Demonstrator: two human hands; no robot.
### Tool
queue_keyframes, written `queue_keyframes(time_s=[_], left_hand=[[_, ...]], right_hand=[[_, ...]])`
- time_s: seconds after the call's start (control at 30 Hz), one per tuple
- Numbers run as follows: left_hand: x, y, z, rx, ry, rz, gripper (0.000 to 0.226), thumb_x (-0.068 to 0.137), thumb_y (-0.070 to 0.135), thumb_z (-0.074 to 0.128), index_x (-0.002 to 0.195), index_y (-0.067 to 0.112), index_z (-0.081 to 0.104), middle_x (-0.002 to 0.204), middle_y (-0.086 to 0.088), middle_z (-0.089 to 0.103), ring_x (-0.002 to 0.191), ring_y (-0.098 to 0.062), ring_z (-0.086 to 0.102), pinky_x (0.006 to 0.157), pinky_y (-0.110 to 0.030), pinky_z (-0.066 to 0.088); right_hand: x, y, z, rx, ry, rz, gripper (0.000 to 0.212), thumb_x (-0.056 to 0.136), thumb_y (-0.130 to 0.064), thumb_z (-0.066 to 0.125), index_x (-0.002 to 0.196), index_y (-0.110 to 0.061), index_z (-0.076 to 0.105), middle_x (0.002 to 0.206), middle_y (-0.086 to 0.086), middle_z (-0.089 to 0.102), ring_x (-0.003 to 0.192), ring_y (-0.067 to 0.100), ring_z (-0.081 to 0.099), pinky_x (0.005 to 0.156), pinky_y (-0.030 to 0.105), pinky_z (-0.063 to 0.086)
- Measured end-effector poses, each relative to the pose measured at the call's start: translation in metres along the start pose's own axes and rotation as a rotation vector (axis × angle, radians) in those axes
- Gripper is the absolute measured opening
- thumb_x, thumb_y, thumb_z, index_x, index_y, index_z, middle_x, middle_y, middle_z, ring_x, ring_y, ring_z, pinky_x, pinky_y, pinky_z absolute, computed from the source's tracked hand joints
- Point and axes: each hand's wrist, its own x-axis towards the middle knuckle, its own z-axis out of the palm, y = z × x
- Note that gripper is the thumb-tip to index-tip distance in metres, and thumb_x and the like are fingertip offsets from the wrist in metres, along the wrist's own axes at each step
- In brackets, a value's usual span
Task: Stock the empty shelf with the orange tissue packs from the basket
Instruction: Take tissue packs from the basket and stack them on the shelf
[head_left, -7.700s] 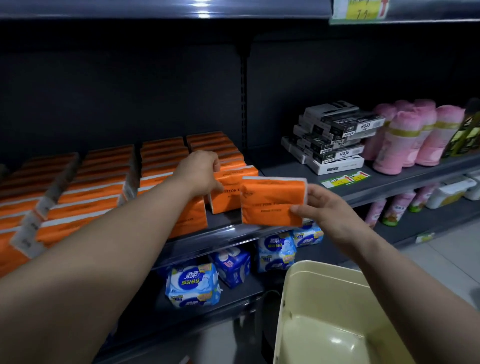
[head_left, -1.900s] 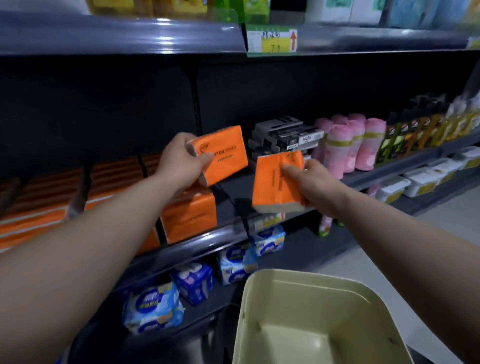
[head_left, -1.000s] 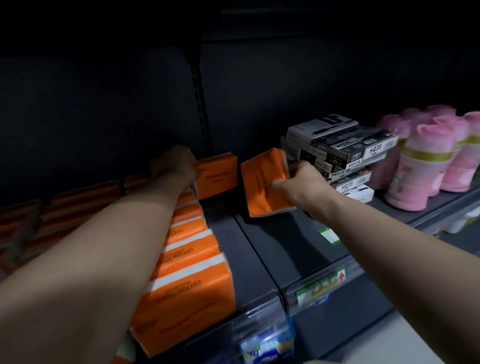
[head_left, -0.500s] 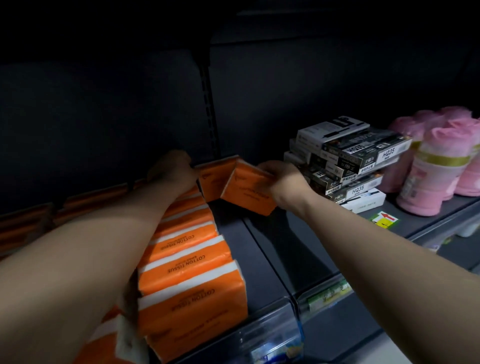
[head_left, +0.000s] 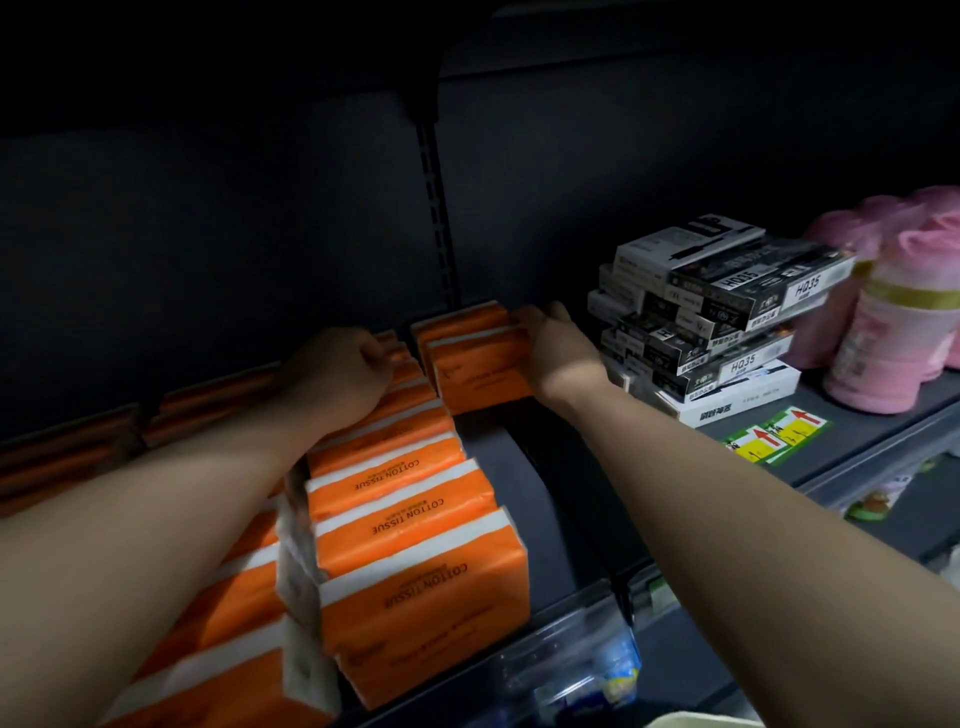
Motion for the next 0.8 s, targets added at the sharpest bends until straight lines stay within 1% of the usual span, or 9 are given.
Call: queue_keyframes(time_s=[0.13,0.23,0.37,0.43,0.5,0.63,0.7,0.8], left_hand=[[-0.004,-0.002,0.0,-0.017,-0.003,0.021,0.024,0.091,0.035,0.057,0.109,0.022,0.065,0.117,-0.002,0.062,0.105,-0.02,0.058,0.084,-0.03,0.045],[-0.006,-0.002,0.0,-0.01,-0.006,0.02,0.023,0.091,0.035,0.056,0.11,0.023,0.064,0.117,-0.001,0.061,0.104,-0.018,0.058,0.081,-0.03,0.044],[-0.008,0.0,0.001,-0.008,0.001,0.021,0.023,0.09,0.034,0.057,0.109,0.024,0.064,0.118,0.0,0.061,0.105,-0.018,0.057,0.082,-0.029,0.043],[-0.011,0.003,0.001,-0.009,0.011,0.019,0.025,0.089,0.034,0.059,0.11,0.022,0.064,0.119,-0.002,0.061,0.106,-0.02,0.057,0.086,-0.03,0.044],[-0.015,0.007,0.0,-0.014,0.007,0.015,0.027,0.089,0.034,0.059,0.112,0.021,0.064,0.12,-0.002,0.061,0.107,-0.02,0.058,0.087,-0.031,0.044],[-0.027,0.016,-0.009,0.007,0.007,0.004,0.028,0.089,0.037,0.058,0.113,0.025,0.063,0.118,-0.001,0.062,0.105,-0.02,0.058,0.086,-0.031,0.046],[-0.037,0.023,-0.016,0.026,0.011,0.003,0.028,0.088,0.038,0.058,0.113,0.026,0.063,0.119,-0.001,0.062,0.106,-0.022,0.059,0.087,-0.031,0.046],[-0.057,0.032,-0.024,0.031,0.012,0.026,0.03,0.088,0.038,0.058,0.115,0.025,0.063,0.121,-0.001,0.062,0.108,-0.023,0.059,0.089,-0.03,0.046]], right_hand=[[0.007,-0.004,0.005,-0.014,0.017,0.023,0.04,0.092,-0.011,0.038,0.129,-0.02,0.048,0.123,0.015,0.045,0.107,0.035,0.055,0.093,0.039,0.047],[0.011,-0.006,0.006,-0.021,0.01,0.017,0.044,0.09,-0.006,0.034,0.131,-0.018,0.047,0.125,0.017,0.047,0.112,0.035,0.052,0.096,0.038,0.045],[0.007,-0.008,0.005,0.02,0.004,0.034,0.044,0.09,-0.006,0.037,0.133,-0.017,0.044,0.126,0.016,0.046,0.113,0.036,0.053,0.094,0.037,0.044],[0.001,-0.008,0.002,0.021,-0.015,0.027,0.047,0.091,-0.008,0.04,0.137,-0.019,0.04,0.128,0.015,0.044,0.116,0.036,0.049,0.096,0.038,0.043],[-0.008,-0.006,-0.002,0.0,-0.028,-0.004,0.047,0.091,-0.011,0.044,0.138,-0.019,0.04,0.129,0.015,0.045,0.119,0.035,0.046,0.099,0.038,0.041],[-0.032,-0.006,-0.013,-0.036,0.014,-0.106,0.042,0.087,-0.011,0.051,0.128,-0.011,0.048,0.127,0.015,0.051,0.117,0.035,0.047,0.097,0.037,0.039],[-0.046,-0.008,-0.022,-0.061,0.053,-0.168,0.047,0.082,-0.01,0.055,0.129,-0.011,0.05,0.127,0.014,0.053,0.117,0.034,0.048,0.097,0.036,0.039],[-0.063,-0.014,-0.036,-0.06,0.08,-0.208,0.053,0.077,-0.012,0.06,0.129,-0.014,0.051,0.127,0.011,0.054,0.118,0.033,0.048,0.095,0.038,0.042]])
